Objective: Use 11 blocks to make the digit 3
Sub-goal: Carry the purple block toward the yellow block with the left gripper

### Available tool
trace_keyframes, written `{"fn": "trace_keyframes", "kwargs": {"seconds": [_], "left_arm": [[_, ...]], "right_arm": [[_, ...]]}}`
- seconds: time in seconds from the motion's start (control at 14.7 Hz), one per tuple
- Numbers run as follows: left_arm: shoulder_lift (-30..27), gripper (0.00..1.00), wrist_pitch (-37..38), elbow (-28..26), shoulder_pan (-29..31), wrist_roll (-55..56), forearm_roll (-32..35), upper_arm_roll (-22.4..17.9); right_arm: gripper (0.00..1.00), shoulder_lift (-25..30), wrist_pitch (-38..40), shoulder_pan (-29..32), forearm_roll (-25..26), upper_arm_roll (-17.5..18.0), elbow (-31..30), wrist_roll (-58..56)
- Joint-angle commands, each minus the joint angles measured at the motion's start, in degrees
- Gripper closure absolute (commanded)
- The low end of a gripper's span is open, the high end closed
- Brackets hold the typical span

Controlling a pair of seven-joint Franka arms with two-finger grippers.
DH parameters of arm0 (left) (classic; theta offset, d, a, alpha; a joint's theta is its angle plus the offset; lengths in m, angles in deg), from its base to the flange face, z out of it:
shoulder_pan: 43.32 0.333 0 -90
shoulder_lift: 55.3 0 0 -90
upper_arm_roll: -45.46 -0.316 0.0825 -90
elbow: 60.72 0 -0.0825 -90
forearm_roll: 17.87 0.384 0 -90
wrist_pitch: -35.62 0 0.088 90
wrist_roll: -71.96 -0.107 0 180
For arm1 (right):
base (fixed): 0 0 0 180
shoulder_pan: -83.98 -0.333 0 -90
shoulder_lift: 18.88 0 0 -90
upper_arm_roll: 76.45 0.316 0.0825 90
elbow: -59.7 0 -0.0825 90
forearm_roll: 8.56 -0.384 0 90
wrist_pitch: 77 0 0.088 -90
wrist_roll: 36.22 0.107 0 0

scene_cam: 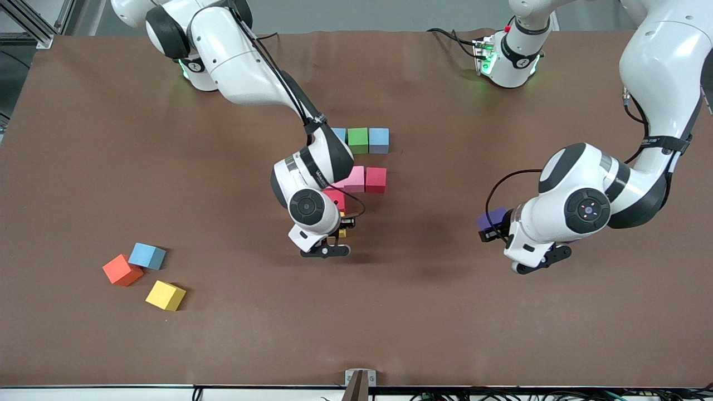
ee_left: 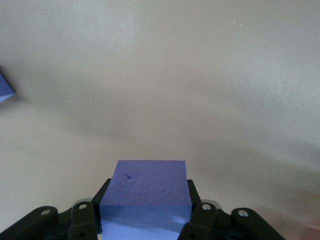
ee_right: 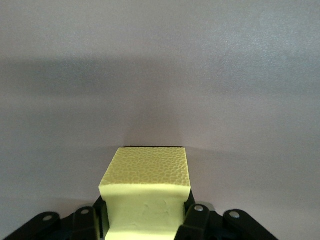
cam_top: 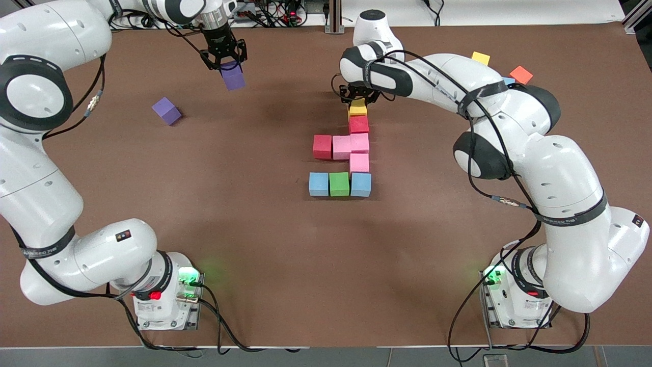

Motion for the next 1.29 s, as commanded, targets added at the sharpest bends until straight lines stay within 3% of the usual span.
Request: {"fn": "trace_keyframes", "kwargs": {"seconds": [0.0, 1.22], "left_arm": [[-0.36, 0.66, 0.25, 0.03, -0.19, 2.5, -2.82, 0.2], [1.04, 0.66, -5.99, -0.06, -6.07, 34.39, -3.18, -0.06]], "right_arm": [[0.8, -0.39, 0.28, -0.11, -0.27, -0.17, 0.47, -0.68], [0.79, -0.3, -0.07, -0.03, -0.71, -0.26, -0.5, -0.07]]}}
